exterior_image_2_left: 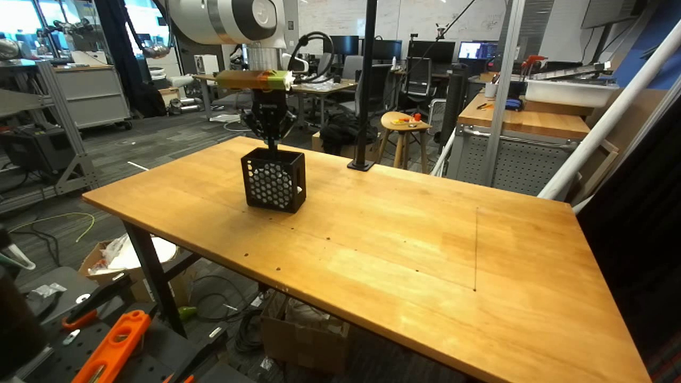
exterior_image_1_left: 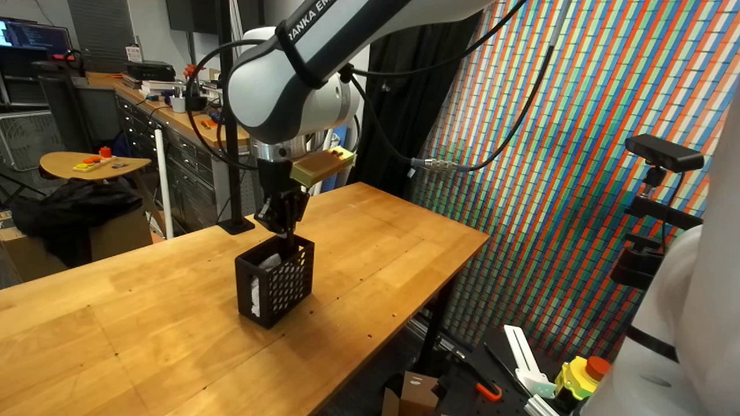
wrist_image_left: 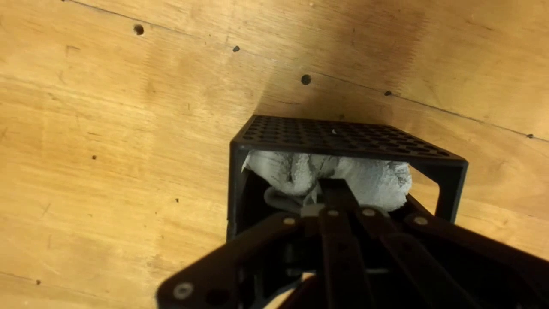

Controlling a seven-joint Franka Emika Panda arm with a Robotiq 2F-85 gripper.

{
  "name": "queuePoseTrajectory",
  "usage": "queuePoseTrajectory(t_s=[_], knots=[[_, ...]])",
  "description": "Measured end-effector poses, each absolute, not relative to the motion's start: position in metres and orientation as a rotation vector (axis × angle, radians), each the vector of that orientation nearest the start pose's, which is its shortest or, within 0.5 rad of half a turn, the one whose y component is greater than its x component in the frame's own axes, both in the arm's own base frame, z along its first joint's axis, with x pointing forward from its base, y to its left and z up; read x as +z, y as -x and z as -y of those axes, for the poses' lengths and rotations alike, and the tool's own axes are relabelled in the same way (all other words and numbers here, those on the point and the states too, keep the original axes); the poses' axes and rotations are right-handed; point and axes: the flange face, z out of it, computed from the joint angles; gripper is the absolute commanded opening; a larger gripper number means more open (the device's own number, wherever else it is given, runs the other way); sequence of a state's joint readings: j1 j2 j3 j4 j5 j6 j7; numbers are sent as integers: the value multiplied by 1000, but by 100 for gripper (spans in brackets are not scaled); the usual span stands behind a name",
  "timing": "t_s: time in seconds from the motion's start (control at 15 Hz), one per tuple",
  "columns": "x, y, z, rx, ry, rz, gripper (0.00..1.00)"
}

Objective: Put the white towel in the black basket.

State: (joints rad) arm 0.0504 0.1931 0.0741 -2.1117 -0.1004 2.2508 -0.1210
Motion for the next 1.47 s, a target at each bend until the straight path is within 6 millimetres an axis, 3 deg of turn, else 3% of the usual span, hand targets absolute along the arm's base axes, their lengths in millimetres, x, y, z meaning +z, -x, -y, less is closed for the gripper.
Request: queuePoseTrajectory(t_s=[0.73, 0.8, 0.87, 0.93, 1.07, 1.47], knots=[[422, -543, -72, -116, 3212, 236, 3], [429, -541, -73, -139, 3212, 206, 27], [436, -540, -74, -161, 3212, 176, 5], [443, -538, -76, -183, 3211, 147, 11], [453, -536, -78, -213, 3208, 119, 26], [453, -534, -79, -214, 3208, 108, 27]])
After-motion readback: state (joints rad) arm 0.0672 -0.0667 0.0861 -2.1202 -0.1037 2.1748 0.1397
